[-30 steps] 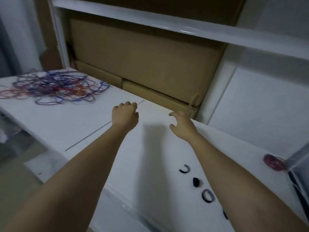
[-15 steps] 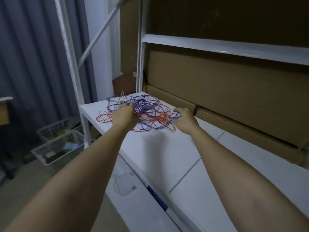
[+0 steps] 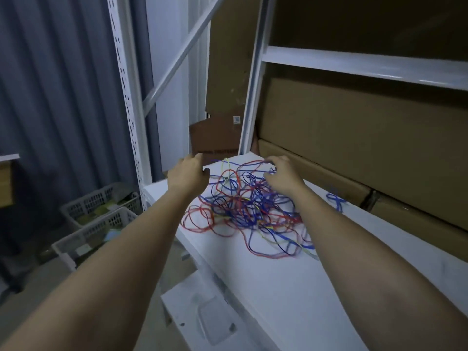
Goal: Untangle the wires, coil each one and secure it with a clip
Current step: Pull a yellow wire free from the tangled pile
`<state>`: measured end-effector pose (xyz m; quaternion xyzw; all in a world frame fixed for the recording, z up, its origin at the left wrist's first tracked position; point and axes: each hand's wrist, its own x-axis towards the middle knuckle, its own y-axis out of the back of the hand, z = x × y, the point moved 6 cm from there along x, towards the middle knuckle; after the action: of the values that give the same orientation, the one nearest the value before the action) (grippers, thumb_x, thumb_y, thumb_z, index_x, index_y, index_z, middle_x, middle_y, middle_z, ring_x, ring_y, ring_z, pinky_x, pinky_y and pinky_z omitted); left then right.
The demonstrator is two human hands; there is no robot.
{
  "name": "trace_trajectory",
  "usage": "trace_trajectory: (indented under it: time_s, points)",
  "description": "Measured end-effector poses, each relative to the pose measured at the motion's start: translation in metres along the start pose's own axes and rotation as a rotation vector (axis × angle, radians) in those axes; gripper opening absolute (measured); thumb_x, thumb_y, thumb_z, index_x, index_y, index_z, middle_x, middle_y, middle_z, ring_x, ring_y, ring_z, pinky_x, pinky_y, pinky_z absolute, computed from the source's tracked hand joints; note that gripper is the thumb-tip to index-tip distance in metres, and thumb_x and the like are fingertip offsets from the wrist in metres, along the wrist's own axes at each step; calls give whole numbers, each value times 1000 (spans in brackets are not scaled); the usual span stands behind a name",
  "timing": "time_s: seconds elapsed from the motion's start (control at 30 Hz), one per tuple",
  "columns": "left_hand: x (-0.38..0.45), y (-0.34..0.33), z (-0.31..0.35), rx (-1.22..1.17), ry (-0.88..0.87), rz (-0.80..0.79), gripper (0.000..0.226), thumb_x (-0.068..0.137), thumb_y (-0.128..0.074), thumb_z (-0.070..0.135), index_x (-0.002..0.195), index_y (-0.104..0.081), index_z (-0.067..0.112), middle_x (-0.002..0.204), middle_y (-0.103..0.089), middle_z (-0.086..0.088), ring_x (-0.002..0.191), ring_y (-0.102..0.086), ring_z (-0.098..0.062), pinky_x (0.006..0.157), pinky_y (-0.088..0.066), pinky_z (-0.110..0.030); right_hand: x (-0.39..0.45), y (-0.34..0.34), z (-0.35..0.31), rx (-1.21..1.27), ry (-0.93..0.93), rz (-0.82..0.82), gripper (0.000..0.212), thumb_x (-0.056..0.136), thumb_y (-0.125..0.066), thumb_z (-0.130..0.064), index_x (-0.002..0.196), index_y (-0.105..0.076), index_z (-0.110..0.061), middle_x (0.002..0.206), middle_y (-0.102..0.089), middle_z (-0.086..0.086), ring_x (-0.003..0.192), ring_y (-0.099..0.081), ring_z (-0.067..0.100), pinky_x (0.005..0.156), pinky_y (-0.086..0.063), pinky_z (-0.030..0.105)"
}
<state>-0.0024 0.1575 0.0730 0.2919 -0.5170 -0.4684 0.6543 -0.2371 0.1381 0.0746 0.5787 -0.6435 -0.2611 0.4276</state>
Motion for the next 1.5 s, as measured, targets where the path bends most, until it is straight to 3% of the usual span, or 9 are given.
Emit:
trace_trajectory:
  time_s: [0.4,0.53,0.73,0.97,1.07,1.2,1.27,1.4,1.5]
  points:
    - [139,-89,-81,-62,22,-195,24,95,-45,21,113,-55,10,115,-54,-12,100,-54,-35,80,-49,-44,153,-89,-15,18,27,-104,36,96,-56,-19,131,-53,-14,140,-41,12,118,-50,30,99,-43,45]
    - [160,-121,-105,-134,-4,-289,21,94,-51,25,110,-60,15,114,-57,-10,102,-56,-33,81,-51,-44,182,-112,-35,-23,97,-220,35,95,-58,-25,128,-56,-15,136,-47,9,119,-50,26,99,-41,36]
    - [180,-163,-130,-259,82,-464,25,98,-49,24,117,-59,10,110,-63,-10,99,-58,-29,80,-47,-33,204,-153,-55,-149,83,-406,32,95,-59,-29,125,-59,-17,139,-46,7,122,-49,26,101,-42,39]
    - [182,-185,-128,-410,18,-498,25,98,-44,10,113,-64,6,107,-63,-8,91,-53,-18,77,-39,-25,189,-199,-65,-361,112,-713,33,85,-70,-32,113,-67,-15,108,-60,-2,101,-57,18,83,-46,29]
    - [183,-184,-128,-514,43,-450,26,97,-48,10,118,-63,7,116,-64,-10,101,-57,-23,81,-39,-24,178,-195,-61,-439,161,-640,15,85,-69,-21,97,-69,-13,89,-55,-4,88,-57,19,71,-39,27]
    - [184,-173,-116,-644,14,-364,14,95,-56,20,107,-62,15,100,-63,-3,91,-58,-21,75,-44,-31,166,-172,-48,-432,132,-532,3,87,-62,-14,86,-64,-15,82,-50,-5,77,-46,14,69,-35,25]
    - [186,-169,-102,-707,-33,-363,7,95,-57,24,97,-62,19,90,-65,-2,82,-60,-22,72,-47,-35,161,-148,-37,-368,75,-416,7,87,-61,-15,81,-59,-19,81,-55,-4,76,-49,14,68,-36,25]
    - [181,-162,-72,-797,-118,-401,22,99,-50,30,88,-63,18,76,-64,-1,72,-58,-19,67,-45,-34,144,-97,-19,-353,14,-136,11,90,-60,-18,92,-69,-13,93,-69,4,81,-59,19,68,-45,29]
    - [178,-160,-55,-828,-191,-405,27,100,-47,31,102,-67,13,94,-65,-6,84,-58,-18,72,-44,-30,130,-73,-8,-222,-55,12,13,93,-61,-17,99,-69,-9,95,-69,8,85,-61,23,78,-50,39]
